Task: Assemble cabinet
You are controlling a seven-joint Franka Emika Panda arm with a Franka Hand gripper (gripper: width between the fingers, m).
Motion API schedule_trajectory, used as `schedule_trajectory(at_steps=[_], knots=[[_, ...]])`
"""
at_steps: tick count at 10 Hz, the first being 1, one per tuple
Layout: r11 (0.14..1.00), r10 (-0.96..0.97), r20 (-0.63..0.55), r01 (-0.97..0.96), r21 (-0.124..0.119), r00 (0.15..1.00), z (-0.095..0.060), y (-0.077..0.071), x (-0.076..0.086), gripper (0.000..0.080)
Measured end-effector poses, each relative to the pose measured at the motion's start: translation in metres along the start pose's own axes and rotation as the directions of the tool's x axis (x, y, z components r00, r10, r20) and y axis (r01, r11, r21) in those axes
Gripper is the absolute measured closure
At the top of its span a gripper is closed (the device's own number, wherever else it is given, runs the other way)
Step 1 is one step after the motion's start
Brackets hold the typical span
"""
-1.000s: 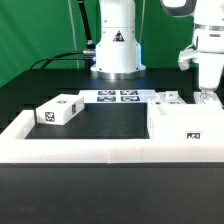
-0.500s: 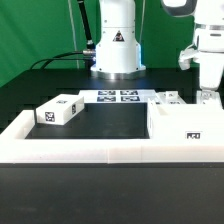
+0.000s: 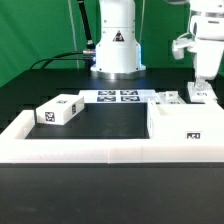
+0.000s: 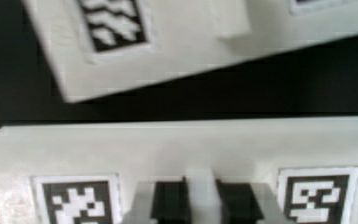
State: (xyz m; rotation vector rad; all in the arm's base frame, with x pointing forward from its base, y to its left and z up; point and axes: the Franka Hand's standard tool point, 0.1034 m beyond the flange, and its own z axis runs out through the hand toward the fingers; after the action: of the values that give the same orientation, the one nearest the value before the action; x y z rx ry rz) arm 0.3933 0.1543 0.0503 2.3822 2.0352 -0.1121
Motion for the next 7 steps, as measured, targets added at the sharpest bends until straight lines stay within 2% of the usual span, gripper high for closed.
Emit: schedule_trajectory(at_steps=[2, 5, 7], knots=[[1.000, -0.027, 0.008, 0.027, -0.003, 1.000, -0.007, 0.012, -0.017, 0.0731], [1.000, -0.018, 0.007, 0.018, 0.001, 1.000, -0.004, 0.010, -0.016, 0.0731], [0.984, -0.178, 0.008, 0.178, -0.001, 0.984, -0.002, 0.018, -0.027, 0.0731]])
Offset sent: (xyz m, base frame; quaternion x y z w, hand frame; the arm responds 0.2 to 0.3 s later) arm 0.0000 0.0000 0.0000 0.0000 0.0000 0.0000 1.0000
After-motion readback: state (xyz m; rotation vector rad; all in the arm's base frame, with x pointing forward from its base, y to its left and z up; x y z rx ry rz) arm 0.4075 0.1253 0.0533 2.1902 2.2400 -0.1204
